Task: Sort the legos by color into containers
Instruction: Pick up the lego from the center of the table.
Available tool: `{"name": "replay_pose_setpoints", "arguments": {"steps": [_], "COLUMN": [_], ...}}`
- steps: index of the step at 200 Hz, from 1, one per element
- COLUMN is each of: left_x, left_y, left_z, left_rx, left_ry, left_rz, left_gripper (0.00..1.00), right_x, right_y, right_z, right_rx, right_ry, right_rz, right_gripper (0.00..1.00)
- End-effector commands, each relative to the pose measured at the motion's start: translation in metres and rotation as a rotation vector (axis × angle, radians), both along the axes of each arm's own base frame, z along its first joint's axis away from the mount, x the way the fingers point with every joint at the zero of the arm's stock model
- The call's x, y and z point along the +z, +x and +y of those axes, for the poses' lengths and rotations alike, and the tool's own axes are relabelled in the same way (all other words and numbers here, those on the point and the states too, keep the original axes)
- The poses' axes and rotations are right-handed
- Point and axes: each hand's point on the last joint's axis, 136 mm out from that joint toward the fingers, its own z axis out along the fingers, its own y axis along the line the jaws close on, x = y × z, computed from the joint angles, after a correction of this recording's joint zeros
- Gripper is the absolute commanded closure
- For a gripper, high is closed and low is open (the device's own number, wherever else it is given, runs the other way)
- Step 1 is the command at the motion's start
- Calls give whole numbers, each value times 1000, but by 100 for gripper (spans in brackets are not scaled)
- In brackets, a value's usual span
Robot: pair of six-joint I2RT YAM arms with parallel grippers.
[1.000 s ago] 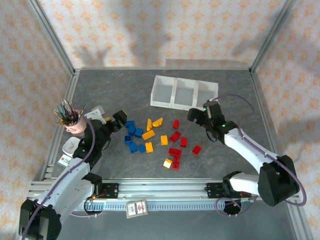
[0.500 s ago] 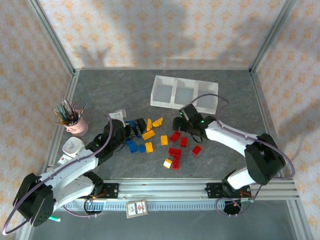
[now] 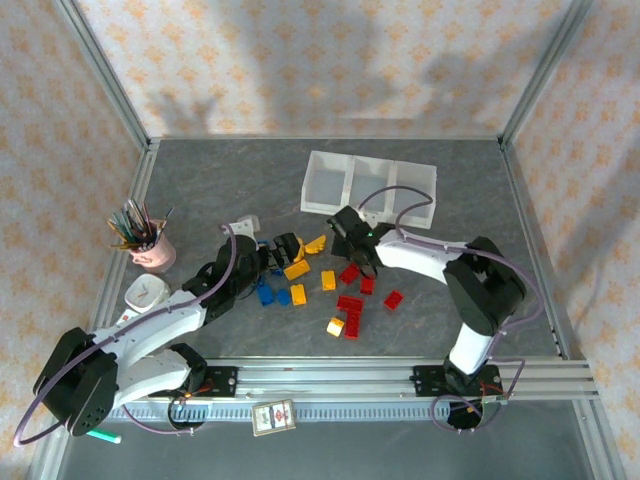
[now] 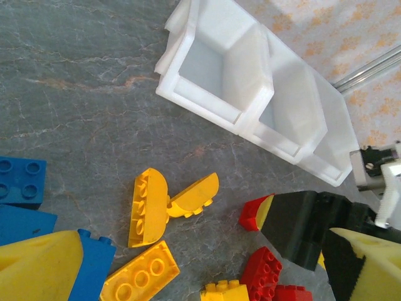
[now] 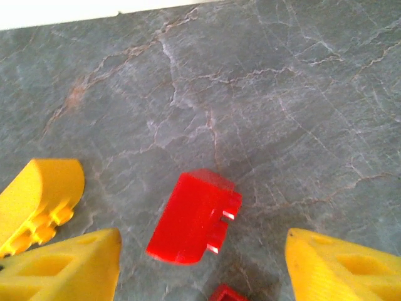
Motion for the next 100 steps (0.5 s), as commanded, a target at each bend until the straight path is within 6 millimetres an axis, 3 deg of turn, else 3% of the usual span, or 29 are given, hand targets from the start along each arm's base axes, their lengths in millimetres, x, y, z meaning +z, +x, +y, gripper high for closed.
{"name": "replay_pose_setpoints", "arguments": {"steps": [1, 100], "left_x": [19, 16], "left_y": [8, 8], "left_z": [-4, -4], "left_rx": [13, 4], "left_ry": [-27, -13], "left_rz": [-49, -47], "left_gripper": [1, 1], "right_x": [6, -13], "right_y": [14, 29], "right_z": [-5, 2], "right_rx": [-84, -79], "right_ry": [-32, -77], "right_rz": [-49, -49], "right_gripper": [35, 58]}}
